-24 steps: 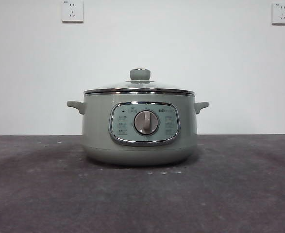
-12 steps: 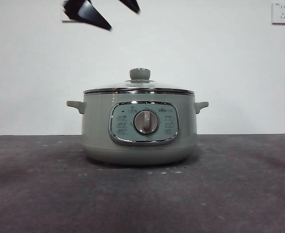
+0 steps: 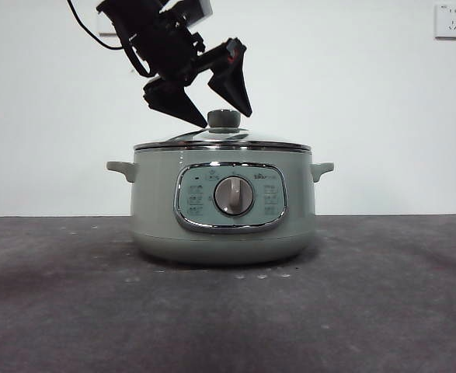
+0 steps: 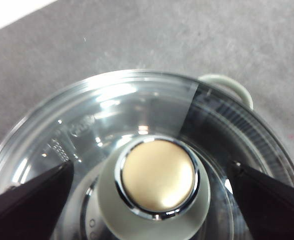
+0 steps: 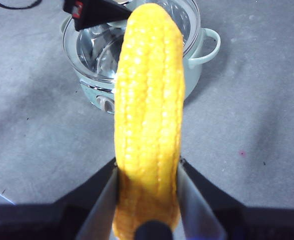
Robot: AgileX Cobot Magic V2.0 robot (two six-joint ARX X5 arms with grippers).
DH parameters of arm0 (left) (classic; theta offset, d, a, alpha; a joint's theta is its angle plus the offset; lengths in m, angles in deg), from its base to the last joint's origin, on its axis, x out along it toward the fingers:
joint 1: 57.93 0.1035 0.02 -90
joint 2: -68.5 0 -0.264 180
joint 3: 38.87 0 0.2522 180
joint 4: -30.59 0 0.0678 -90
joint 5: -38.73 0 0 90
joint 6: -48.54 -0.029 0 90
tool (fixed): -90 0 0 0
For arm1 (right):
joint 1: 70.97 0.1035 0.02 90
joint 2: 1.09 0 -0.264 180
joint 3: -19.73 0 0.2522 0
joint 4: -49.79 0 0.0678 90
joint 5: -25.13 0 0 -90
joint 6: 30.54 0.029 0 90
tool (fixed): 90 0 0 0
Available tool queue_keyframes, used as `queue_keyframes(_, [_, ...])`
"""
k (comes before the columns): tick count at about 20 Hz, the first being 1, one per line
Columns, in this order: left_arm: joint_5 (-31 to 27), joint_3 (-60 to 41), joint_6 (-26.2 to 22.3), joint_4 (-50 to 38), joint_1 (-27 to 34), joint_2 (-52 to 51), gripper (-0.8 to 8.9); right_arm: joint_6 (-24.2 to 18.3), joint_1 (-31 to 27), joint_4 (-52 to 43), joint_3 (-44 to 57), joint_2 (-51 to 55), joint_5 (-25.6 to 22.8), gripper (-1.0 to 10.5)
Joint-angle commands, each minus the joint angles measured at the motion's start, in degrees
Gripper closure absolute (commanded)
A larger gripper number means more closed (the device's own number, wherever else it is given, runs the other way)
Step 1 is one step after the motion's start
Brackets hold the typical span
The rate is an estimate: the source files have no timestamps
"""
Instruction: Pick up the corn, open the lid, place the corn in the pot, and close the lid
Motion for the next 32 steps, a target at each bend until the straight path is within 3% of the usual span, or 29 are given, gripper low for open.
queue_keyframes(1, [-0.09,0.22,-0.46,-0.61,-0.42,0.76,2.22,0.42,0.04,-0.2,0.11,0.17,0.22,9.6])
queue_keyframes(2, [-1.05,0.22,-0.46,-0.96,-0.61,0.76,2.32,0.42,0.04,-0.2,0.11,0.17,0.2,9.6])
queue_keyframes(5, [-1.95,0.22,-0.46,-0.87,-0.9,0.76,4.73,0.42,0.04,-0.2,0.11,0.15,0.22,9.6])
queue_keyframes(6, [-1.95,0.22,-0.46,-0.59,-0.94,0.76,5.11,0.42,0.04,-0.2,0.11,0.15,0.22,9.6])
queue_keyframes(9, [-1.95,0.22,-0.44,-0.39,-0.92,0.76,5.18,0.42,0.04,-0.2,0.11,0.15,0.22,9.6])
queue_keyframes(11, [-1.92,0.22,-0.44,0.09,-0.92,0.76,6.04,0.39,0.04,-0.2,0.11,0.15,0.22,9.6])
queue_keyframes(14, [-1.55,0.22,-0.46,0.44,-0.92,0.76,6.05,0.39,0.04,-0.2,0.11,0.15,0.22,9.6])
queue_keyframes(17, [-0.63,0.22,0.0,0.42,-0.92,0.76,8.32,0.39,0.04,-0.17,0.11,0.15,0.22,9.6])
queue_keyframes(26, [-0.61,4.85,0.31,2.36,-0.87,0.39,8.21,0.42,0.04,-0.17,0.11,0.15,0.2,9.6])
queue_keyframes(32, [-0.61,16.44,0.22,11.67,-0.74,0.15,8.21,0.42,0.04,-0.5,0.11,0.07,0.2,9.6])
